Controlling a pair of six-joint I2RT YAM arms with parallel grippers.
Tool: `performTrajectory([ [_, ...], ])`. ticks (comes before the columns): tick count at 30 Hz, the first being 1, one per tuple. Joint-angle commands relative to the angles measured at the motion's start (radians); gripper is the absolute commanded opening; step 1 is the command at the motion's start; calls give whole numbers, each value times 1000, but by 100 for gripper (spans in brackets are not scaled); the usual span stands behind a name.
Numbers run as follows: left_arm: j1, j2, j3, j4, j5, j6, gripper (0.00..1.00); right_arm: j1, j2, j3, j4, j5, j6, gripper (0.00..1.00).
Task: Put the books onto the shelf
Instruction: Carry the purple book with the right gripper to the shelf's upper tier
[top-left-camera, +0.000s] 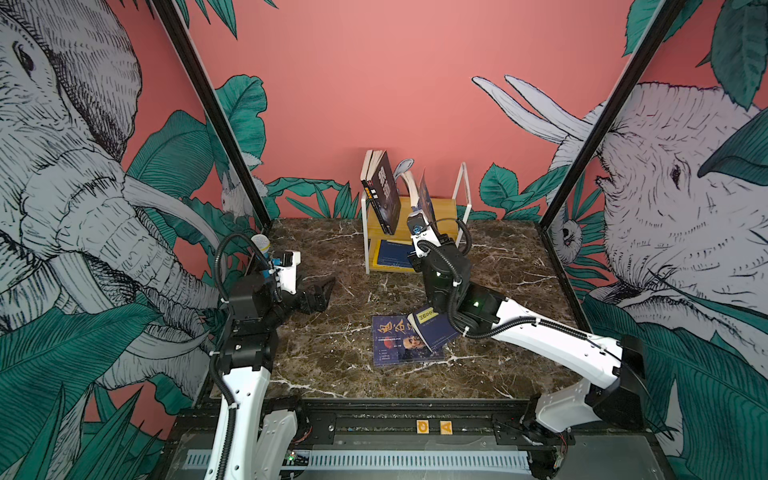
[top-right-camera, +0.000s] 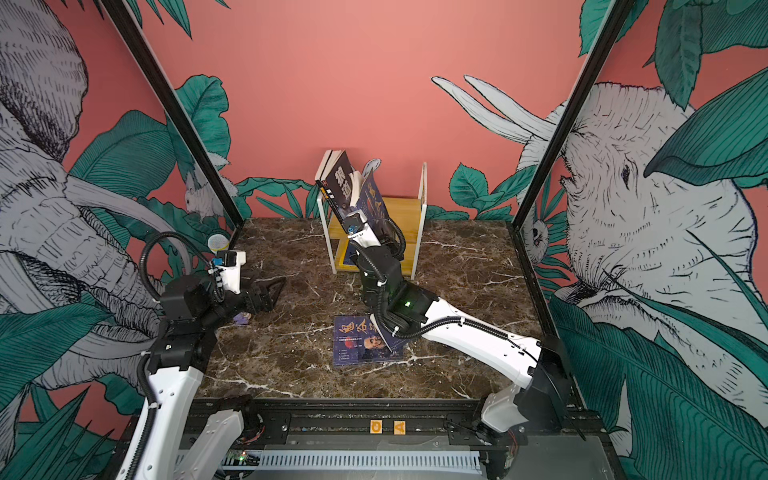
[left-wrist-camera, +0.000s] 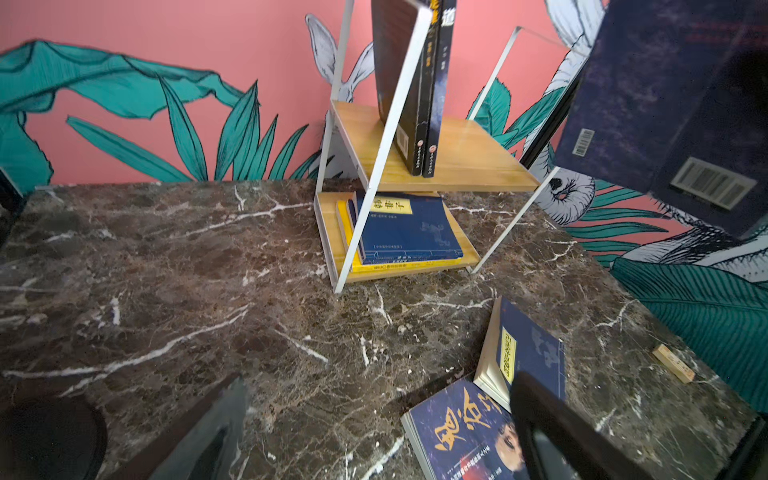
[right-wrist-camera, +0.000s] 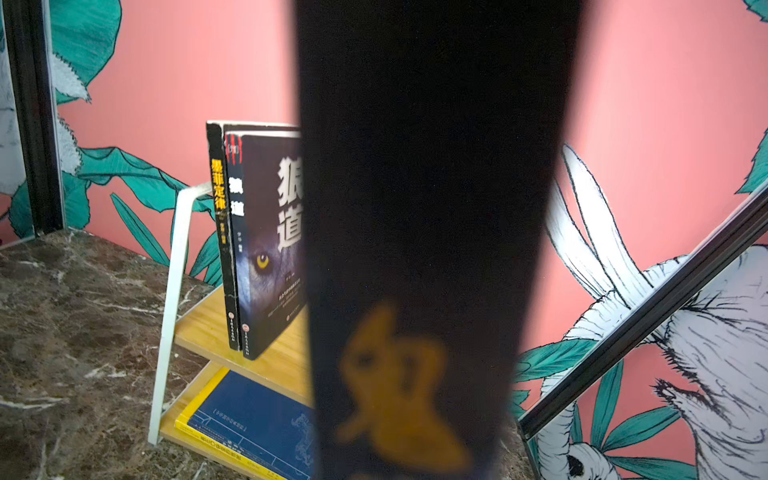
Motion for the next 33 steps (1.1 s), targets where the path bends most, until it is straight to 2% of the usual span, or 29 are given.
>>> performTrajectory([
  [1,-6,-78,-93,153,-38,-26,99,-39,13,73,37,-35,71,0],
  [6,33,-154,-254,399,-21,-154,100,-83,67,142,65,15,101,0],
  [9,30,-177,-283,471,1,-117,100,-107,92,156,119,7,115,0],
  [13,22,-179,-277,408,18,-138,100,-150,163,213,136,-16,172,0],
  [17,-8,-203,-344,490,54,-154,100,-188,237,260,206,-64,202,0],
  [22,-13,-221,-335,429,54,-129,100,-231,356,354,239,-111,252,0],
  [33,-34,-235,-352,461,55,-130,100,-286,527,468,272,-167,333,0],
])
